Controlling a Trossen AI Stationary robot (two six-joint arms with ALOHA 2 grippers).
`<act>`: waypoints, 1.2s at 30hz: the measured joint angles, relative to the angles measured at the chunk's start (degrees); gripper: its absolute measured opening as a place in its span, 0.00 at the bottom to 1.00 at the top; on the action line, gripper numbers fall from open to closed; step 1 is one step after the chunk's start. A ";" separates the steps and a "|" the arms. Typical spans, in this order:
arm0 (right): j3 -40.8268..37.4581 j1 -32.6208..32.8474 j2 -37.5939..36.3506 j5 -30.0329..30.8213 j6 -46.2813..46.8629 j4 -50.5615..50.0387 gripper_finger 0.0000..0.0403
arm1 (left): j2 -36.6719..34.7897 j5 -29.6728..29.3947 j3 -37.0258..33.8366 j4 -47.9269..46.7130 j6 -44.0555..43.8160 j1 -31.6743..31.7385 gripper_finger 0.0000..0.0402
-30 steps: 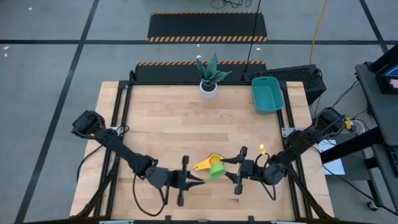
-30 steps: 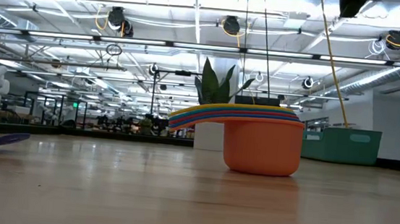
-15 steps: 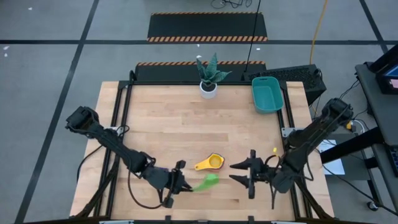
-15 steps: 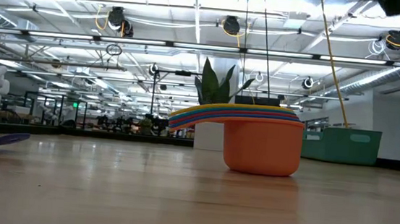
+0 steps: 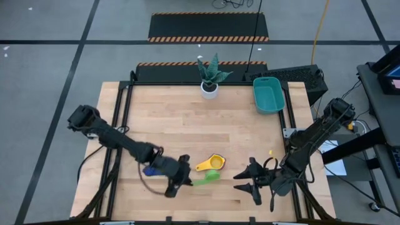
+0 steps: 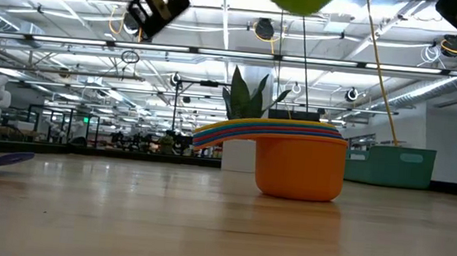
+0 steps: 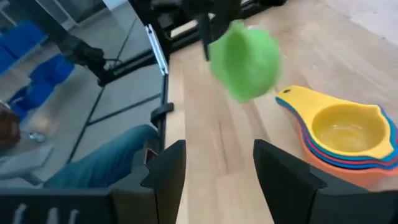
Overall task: Nest measuring cups in basket
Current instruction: Stack the green measuring cup on top of the yellow measuring cup
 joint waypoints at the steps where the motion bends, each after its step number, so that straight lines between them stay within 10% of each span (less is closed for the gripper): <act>1: 0.00 -0.13 0.00 -0.03 -0.07 -0.53 0.45 | 0.00 1.64 0.00 -0.33 -0.18 1.30 0.02; 9: -0.02 -0.35 0.00 -0.06 1.74 -3.52 0.45 | 0.00 15.20 0.00 -0.47 -2.89 8.74 0.02; 36: -0.04 -0.37 0.00 -0.01 3.51 -4.22 0.45 | 5.68 10.69 -0.04 2.64 -9.62 11.75 0.05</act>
